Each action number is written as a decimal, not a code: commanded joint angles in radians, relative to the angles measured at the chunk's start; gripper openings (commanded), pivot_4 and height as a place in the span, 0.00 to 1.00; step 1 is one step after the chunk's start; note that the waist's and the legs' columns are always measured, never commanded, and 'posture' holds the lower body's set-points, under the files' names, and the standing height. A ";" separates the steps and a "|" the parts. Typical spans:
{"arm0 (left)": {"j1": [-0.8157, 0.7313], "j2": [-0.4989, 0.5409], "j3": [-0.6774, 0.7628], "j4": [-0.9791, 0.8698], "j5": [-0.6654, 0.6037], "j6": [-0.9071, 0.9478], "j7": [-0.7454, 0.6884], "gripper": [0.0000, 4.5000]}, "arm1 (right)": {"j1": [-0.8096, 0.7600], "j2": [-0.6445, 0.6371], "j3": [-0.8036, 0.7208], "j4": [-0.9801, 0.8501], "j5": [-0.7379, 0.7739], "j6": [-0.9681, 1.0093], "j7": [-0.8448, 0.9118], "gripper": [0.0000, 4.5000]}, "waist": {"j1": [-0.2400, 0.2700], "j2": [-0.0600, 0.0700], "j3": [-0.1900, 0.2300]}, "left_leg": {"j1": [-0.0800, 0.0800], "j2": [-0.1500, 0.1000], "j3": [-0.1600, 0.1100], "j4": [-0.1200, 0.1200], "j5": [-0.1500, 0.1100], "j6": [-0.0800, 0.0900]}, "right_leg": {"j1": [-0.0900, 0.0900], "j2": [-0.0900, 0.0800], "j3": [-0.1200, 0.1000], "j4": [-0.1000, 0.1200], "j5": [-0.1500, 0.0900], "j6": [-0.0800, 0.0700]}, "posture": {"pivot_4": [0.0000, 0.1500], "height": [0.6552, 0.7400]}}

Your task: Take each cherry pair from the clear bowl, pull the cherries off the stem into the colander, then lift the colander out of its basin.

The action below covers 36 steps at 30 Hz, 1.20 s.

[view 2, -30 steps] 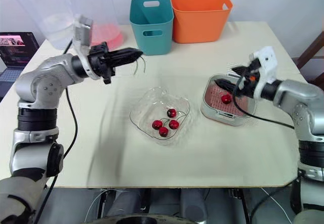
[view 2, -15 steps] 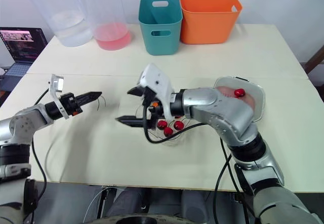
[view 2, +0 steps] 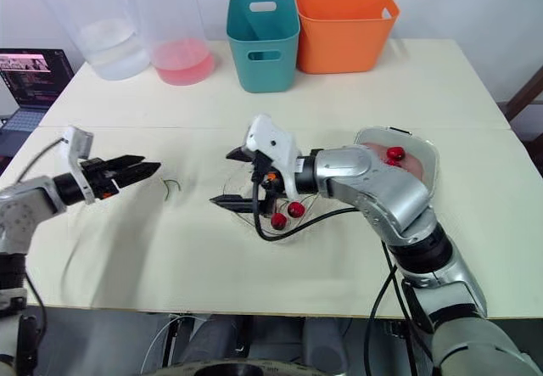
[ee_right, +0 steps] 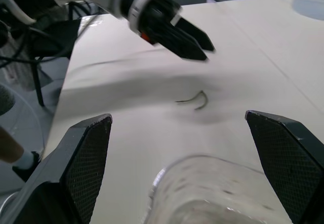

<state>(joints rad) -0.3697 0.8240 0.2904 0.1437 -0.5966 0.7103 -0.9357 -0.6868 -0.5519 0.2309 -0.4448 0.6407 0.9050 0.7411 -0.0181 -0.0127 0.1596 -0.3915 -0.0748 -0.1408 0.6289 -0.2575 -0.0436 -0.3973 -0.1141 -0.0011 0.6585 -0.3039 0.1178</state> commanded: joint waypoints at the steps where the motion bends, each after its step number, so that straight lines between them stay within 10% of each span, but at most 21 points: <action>1: -0.085 0.046 0.028 -0.110 -0.046 -0.016 -0.054 0.88 | 0.009 -0.042 -0.161 0.021 0.071 0.023 0.016 1.00 | 0.008 0.000 0.000 | 0.000 0.000 0.000 0.000 -0.001 0.001 | 0.000 0.000 0.000 0.000 0.000 0.000 | 1.00 0.99; 11: -0.197 0.026 -0.071 -0.350 -0.107 0.021 -0.061 0.88 | 0.140 -0.301 -0.627 0.292 0.145 0.017 0.076 1.00 | 0.000 0.000 0.001 | 0.001 -0.001 0.003 -0.001 -0.002 0.003 | 0.004 -0.002 0.000 -0.006 0.000 0.000 | 1.00 0.99; 19: -0.218 0.014 -0.102 -0.238 -0.072 -0.026 -0.108 1.00 | 0.227 -0.342 -0.665 0.265 0.139 -0.006 0.073 1.00 | -0.022 0.001 0.001 | 0.002 0.002 0.005 0.000 -0.004 0.007 | 0.004 0.002 0.001 -0.003 0.000 0.000 | 1.00 0.99; 36: -0.059 0.113 -0.176 -0.581 -0.145 0.071 -0.203 1.00 | -0.269 -0.363 0.248 0.173 -0.311 -0.162 0.436 1.00 | -0.016 0.002 0.002 | 0.000 0.001 0.003 0.000 -0.003 0.005 | 0.003 0.001 0.001 -0.005 0.000 0.000 | 1.00 0.99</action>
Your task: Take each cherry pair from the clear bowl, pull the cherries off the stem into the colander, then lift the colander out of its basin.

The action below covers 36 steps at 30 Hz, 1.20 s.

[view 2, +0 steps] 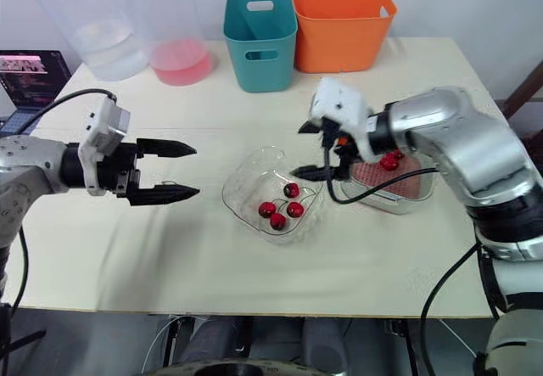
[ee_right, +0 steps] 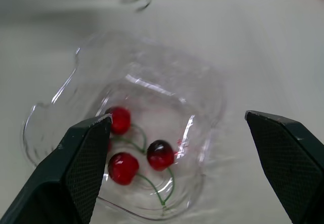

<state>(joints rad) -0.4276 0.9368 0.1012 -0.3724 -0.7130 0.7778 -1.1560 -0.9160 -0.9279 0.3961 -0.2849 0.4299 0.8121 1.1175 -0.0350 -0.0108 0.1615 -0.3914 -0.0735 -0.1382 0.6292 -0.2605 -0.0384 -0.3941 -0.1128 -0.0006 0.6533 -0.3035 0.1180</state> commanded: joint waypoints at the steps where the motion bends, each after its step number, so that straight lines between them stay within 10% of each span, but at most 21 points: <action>1: 0.000 -0.004 0.014 -0.079 -0.035 0.009 0.027 1.00 | -0.047 0.018 0.122 0.026 -0.142 -0.099 0.083 1.00 | 0.001 0.000 0.000 | 0.000 0.000 0.000 0.000 0.000 0.000 | 0.000 0.000 0.000 0.000 0.000 0.000 | 1.00 0.99; 12: 0.055 0.025 -0.013 -0.151 -0.043 0.013 0.042 1.00 | -0.143 0.188 0.290 0.225 -0.436 -0.236 0.136 1.00 | -0.008 0.000 0.000 | 0.000 0.001 0.000 -0.001 0.002 -0.003 | -0.003 0.002 0.001 0.003 0.000 0.000 | 1.00 0.99; 18: 0.049 0.025 -0.010 -0.145 -0.048 0.013 0.047 1.00 | -0.125 0.194 0.335 0.230 -0.561 -0.366 0.183 0.49 | -0.005 0.000 0.000 | 0.000 0.000 0.000 -0.001 0.002 -0.003 | -0.002 0.001 0.001 0.002 0.000 0.000 | 1.00 0.99; 36: -0.027 -0.024 -0.022 -0.139 -0.086 0.031 0.101 1.00 | -0.116 0.286 0.390 0.294 -0.836 -0.533 0.249 0.49 | -0.009 0.000 0.000 | 0.000 0.000 0.000 0.000 0.002 -0.004 | -0.003 0.001 0.001 0.003 0.000 0.000 | 1.00 0.99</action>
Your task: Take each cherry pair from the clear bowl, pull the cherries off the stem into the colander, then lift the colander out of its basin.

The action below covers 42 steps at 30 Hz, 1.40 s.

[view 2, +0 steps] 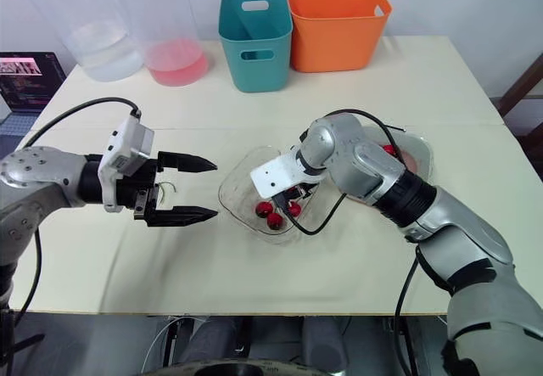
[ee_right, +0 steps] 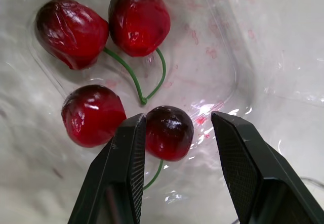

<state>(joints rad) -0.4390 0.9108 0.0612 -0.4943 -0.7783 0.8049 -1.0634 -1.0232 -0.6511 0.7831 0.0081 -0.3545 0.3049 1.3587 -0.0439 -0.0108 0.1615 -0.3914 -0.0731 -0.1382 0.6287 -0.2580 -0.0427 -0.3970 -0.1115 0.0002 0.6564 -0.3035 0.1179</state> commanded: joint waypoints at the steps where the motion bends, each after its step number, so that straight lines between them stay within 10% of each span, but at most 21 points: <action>1: -0.016 0.002 0.018 -0.018 -0.022 0.005 0.011 1.00 | -0.006 0.015 0.004 0.003 -0.063 -0.029 0.012 0.49 | 0.000 0.000 0.000 | 0.000 0.000 0.000 0.000 0.000 0.000 | 0.000 0.000 0.000 0.000 0.000 0.000 | 1.00 0.99; 5: -0.020 -0.002 0.020 -0.024 -0.031 0.005 0.026 1.00 | 0.009 0.025 0.010 0.010 -0.108 -0.042 0.029 0.49 | 0.000 0.000 0.000 | 0.000 0.000 0.000 0.000 0.000 0.000 | 0.000 0.000 0.000 0.000 0.000 0.000 | 1.00 0.99; 10: -0.022 -0.006 0.024 -0.024 -0.039 0.004 0.042 1.00 | 0.028 0.042 0.001 0.007 -0.137 -0.041 0.046 0.16 | 0.000 0.000 0.000 | 0.000 0.000 0.000 0.000 0.000 0.000 | 0.000 0.000 0.000 0.000 0.000 0.000 | 1.00 0.99; 29: -0.049 -0.017 -0.001 0.027 -0.014 -0.021 0.027 1.00 | -0.011 0.112 -0.094 0.020 -0.080 -0.493 -0.069 0.16 | -0.001 0.000 0.000 | 0.000 0.000 0.000 0.000 0.001 -0.001 | 0.000 0.000 0.000 0.000 0.000 0.000 | 1.00 0.99; 37: -0.050 -0.022 -0.006 0.028 -0.011 -0.023 0.027 1.00 | -0.025 0.104 -0.156 0.102 -0.097 -0.531 -0.122 0.99 | 0.000 0.000 0.000 | 0.000 0.000 0.000 0.000 0.001 -0.001 | 0.000 0.000 0.000 0.001 0.000 0.000 | 1.00 0.99; 42: -0.037 -0.010 0.004 0.029 -0.007 -0.025 0.022 1.00 | 0.024 0.086 -0.318 -0.002 0.070 -0.148 -0.004 0.99 | 0.001 0.000 0.000 | 0.000 0.000 -0.001 0.000 0.001 -0.001 | 0.000 0.000 0.000 0.001 0.000 0.000 | 1.00 0.99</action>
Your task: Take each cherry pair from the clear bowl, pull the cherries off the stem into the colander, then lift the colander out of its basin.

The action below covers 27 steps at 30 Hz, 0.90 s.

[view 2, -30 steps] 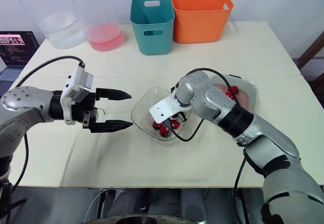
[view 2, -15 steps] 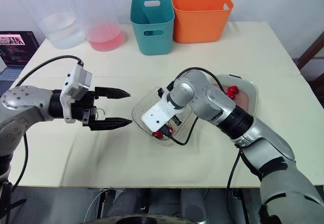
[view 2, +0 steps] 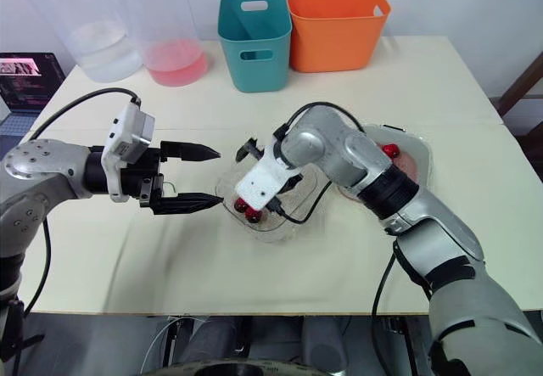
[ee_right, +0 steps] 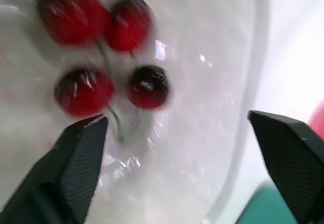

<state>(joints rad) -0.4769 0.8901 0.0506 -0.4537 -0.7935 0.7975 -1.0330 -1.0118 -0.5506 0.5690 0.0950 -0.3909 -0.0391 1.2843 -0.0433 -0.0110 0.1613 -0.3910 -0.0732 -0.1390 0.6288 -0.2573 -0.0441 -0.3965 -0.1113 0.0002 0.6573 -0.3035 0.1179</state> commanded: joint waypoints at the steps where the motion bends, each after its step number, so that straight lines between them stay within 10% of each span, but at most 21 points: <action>1: 0.006 0.023 0.015 -0.007 0.016 -0.020 -0.017 1.00 | 0.024 -0.015 -0.137 -0.121 0.146 0.313 0.096 0.99 | 0.000 0.000 0.000 | 0.000 0.000 0.000 0.000 0.000 0.000 | 0.000 0.000 0.000 0.000 0.000 0.000 | 1.00 0.99; 13: 0.082 0.150 0.017 0.054 0.123 -0.087 -0.137 1.00 | -0.007 0.009 -0.198 -0.357 0.451 1.482 0.018 0.99 | 0.002 0.001 0.000 | 0.000 0.000 0.000 -0.001 -0.002 0.003 | -0.001 0.000 0.001 0.000 0.000 0.000 | 1.00 0.99; 17: 0.090 0.144 0.024 0.040 0.115 -0.082 -0.136 1.00 | 0.015 0.013 -0.155 -0.408 0.502 1.534 -0.096 0.88 | 0.002 0.001 0.000 | 0.000 0.000 -0.001 -0.001 -0.002 0.004 | -0.001 -0.001 0.000 0.000 0.000 0.000 | 1.00 0.99; 21: 0.100 0.147 0.029 0.032 0.114 -0.081 -0.136 1.00 | 0.032 0.000 -0.097 -0.432 0.538 1.504 -0.186 0.47 | 0.000 0.001 0.000 | 0.000 0.000 0.000 -0.001 -0.002 0.004 | -0.002 -0.001 0.001 0.000 0.000 0.000 | 1.00 0.99; 27: 0.100 0.142 0.028 0.017 0.110 -0.076 -0.126 1.00 | 0.050 0.018 -0.013 -0.432 0.574 1.424 -0.282 0.47 | -0.001 0.001 0.000 | 0.000 0.000 0.000 -0.001 -0.002 0.003 | -0.002 -0.001 0.001 0.001 0.000 0.000 | 1.00 0.99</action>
<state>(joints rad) -0.3665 1.0269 0.0520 -0.4145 -0.6762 0.7282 -1.1577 -0.9533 -0.5378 0.5505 -0.3135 0.1715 1.4167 1.0252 -0.0439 -0.0104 0.1615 -0.3914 -0.0734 -0.1390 0.6278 -0.2593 -0.0406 -0.3987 -0.1125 0.0007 0.6585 -0.3035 0.1177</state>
